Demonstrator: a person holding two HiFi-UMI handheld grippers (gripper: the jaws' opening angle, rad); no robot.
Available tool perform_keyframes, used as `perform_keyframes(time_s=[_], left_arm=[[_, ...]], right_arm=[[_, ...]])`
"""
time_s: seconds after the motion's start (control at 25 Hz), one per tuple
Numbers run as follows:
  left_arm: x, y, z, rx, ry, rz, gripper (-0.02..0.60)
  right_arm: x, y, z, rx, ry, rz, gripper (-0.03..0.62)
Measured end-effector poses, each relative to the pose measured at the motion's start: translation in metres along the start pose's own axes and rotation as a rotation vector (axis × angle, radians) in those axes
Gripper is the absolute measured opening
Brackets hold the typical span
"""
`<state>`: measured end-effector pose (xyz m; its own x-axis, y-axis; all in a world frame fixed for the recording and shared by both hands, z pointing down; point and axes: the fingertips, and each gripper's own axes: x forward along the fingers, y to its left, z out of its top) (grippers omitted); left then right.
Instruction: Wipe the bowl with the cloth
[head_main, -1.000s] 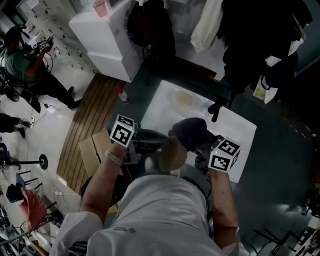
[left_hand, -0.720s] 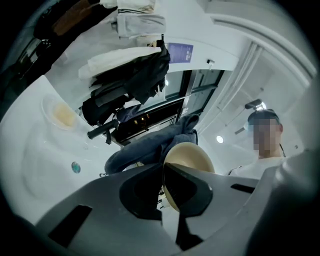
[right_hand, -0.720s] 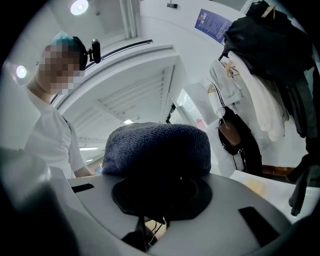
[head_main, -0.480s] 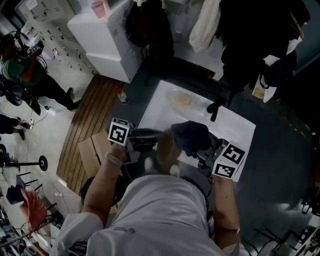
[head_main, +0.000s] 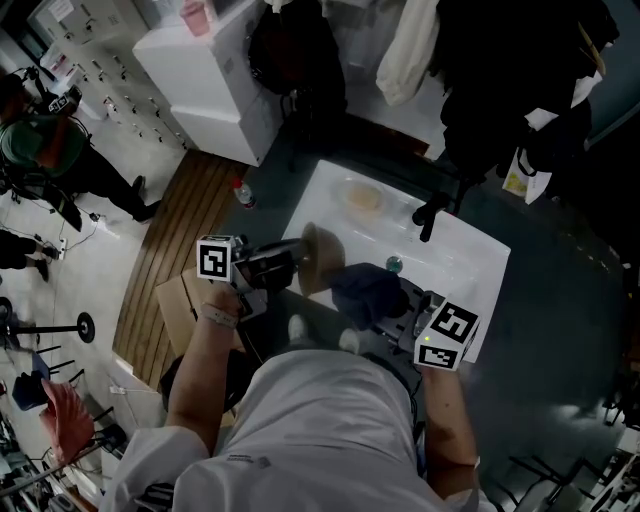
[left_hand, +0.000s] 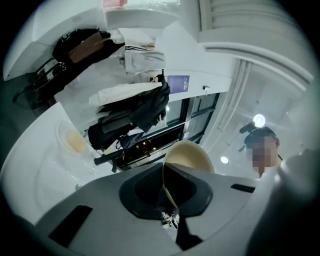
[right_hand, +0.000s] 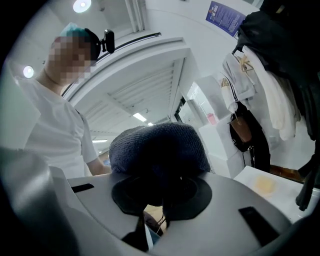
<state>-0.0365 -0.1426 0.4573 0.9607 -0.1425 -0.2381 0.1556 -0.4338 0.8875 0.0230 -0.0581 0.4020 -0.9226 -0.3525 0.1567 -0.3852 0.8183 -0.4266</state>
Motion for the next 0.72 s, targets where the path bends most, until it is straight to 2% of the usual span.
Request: perform_keyframes(time_s=[0.12,0.32,0.52,0.72], left_arm=[[0.005,-0.018,0.005,0.032,0.008,-0.070,0.021],[0.016,-0.034,-0.009,0.062,0.074,-0.097,0.021],[0.017,-0.036,-0.018,0.093,0.132,-0.097,0.021],[0.019,-0.031,-0.032,0.120,0.207,-0.063,0.021]], right_arm=[[0.010,-0.004,-0.018,0.009,0.055,-0.022,0.067],[0.022,-0.014,-0.036,0.035,0.084,-0.079,0.067],[0.025,-0.034,-0.040,0.021,0.125,-0.167,0.067],[0.021,-0.054,-0.040,-0.017,0.163,-0.252,0.067]])
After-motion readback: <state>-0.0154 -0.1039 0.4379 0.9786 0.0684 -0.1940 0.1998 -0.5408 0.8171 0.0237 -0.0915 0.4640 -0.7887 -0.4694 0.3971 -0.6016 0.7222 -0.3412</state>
